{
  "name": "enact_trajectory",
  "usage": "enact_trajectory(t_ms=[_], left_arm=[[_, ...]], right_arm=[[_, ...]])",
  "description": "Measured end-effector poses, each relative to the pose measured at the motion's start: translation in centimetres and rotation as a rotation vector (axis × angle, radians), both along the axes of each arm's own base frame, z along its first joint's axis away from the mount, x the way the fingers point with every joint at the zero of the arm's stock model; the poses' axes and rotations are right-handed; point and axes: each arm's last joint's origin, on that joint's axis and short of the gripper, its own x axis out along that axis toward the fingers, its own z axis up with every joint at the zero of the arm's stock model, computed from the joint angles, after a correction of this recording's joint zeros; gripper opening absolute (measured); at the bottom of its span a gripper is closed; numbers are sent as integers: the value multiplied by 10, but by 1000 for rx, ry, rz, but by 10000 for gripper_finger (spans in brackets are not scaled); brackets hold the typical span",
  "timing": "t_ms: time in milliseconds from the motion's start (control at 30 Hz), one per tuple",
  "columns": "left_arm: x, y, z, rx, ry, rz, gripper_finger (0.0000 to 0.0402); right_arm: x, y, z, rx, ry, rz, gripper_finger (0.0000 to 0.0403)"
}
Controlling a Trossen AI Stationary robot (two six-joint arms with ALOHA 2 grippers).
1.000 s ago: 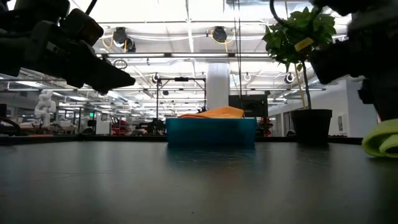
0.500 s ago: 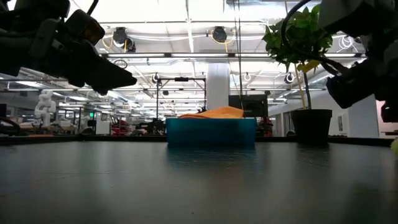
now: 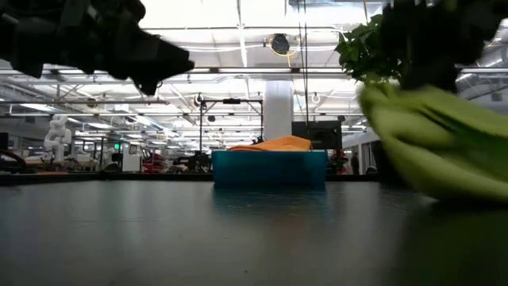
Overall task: Fold microfiber towels
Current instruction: Fold the green microfiber towel
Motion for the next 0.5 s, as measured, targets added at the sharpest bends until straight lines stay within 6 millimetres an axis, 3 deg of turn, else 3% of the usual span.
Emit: enact_trajectory(t_ms=[267, 500], left_arm=[[14, -6, 17, -4, -51, -18, 129], [46, -23, 16, 57, -27, -59, 129]], right_arm=[[8, -1, 49, -139, -473, 105, 6], [13, -10, 57, -230, -554, 121, 5]])
